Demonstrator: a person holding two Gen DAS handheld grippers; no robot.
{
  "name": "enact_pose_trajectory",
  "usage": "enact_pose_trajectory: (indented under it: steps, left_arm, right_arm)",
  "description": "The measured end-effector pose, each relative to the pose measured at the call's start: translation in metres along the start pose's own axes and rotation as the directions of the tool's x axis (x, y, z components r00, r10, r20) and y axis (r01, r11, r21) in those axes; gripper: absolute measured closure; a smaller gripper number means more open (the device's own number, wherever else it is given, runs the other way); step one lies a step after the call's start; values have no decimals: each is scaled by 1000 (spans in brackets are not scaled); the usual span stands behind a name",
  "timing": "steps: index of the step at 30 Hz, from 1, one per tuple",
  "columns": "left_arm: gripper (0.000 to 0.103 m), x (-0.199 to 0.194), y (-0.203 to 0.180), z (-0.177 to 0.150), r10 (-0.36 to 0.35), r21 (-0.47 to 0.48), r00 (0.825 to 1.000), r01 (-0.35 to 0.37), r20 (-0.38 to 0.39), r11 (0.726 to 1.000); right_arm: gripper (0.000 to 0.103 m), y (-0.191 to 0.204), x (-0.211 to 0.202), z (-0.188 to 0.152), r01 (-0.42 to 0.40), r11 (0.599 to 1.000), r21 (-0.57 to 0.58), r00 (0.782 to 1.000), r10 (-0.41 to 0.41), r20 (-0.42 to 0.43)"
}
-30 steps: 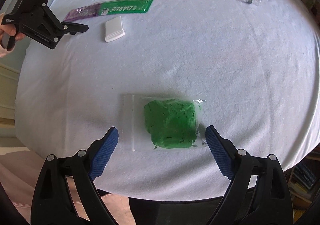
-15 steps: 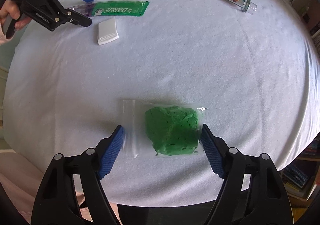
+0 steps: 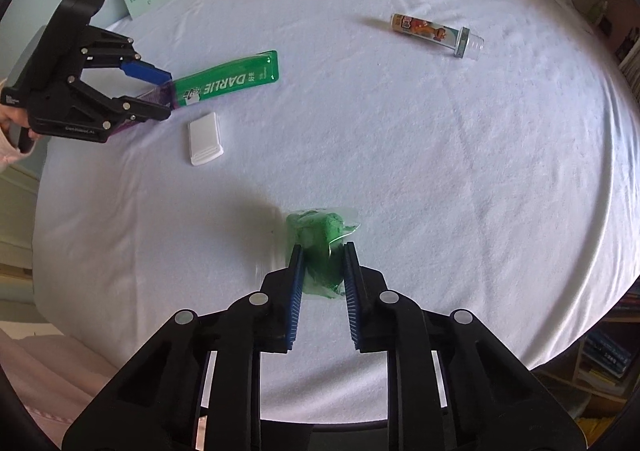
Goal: Collect trash
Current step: 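Grasp the Darlie toothbrush pack with the left tool while the right tool grasps the green bag, then carry the toothbrush pack and green bag to the teal wastebasket and open both tools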
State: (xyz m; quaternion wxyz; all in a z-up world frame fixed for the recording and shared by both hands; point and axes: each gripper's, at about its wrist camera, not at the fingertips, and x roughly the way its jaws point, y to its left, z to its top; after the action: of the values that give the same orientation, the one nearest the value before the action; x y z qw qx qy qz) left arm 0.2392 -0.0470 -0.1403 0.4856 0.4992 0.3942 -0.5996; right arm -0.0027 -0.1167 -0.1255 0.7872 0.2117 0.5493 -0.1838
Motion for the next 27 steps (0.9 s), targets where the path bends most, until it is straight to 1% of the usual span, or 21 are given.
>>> enact_pose_trajectory:
  steps: [7, 10, 14, 15, 21, 27]
  left_arm:
    - [61, -18, -1, -4, 27, -54, 999, -25, 30, 998]
    - [61, -23, 6, -8, 35, -80, 999, -32, 38, 996]
    - [61, -31, 6, -5, 62, -125, 997, -56, 45, 990]
    - [61, -37, 0, -6, 67, -137, 997, -60, 47, 989]
    - [61, -52, -8, -19, 112, -220, 993, -99, 46, 970]
    - [61, -61, -18, -31, 149, -311, 988, -133, 29, 941]
  right_arm:
    - [88, -6, -10, 9, -48, 999, -17, 998, 49, 29]
    - [88, 3, -31, 1, -61, 997, -36, 996, 63, 56]
    - [88, 6, -50, 5, -88, 994, -72, 991, 94, 93]
    - [88, 7, -54, 8, -90, 992, -90, 990, 100, 103]
    - [88, 13, -64, 19, -108, 979, -175, 983, 132, 129]
    - [88, 20, -65, 31, -141, 945, -296, 977, 182, 113]
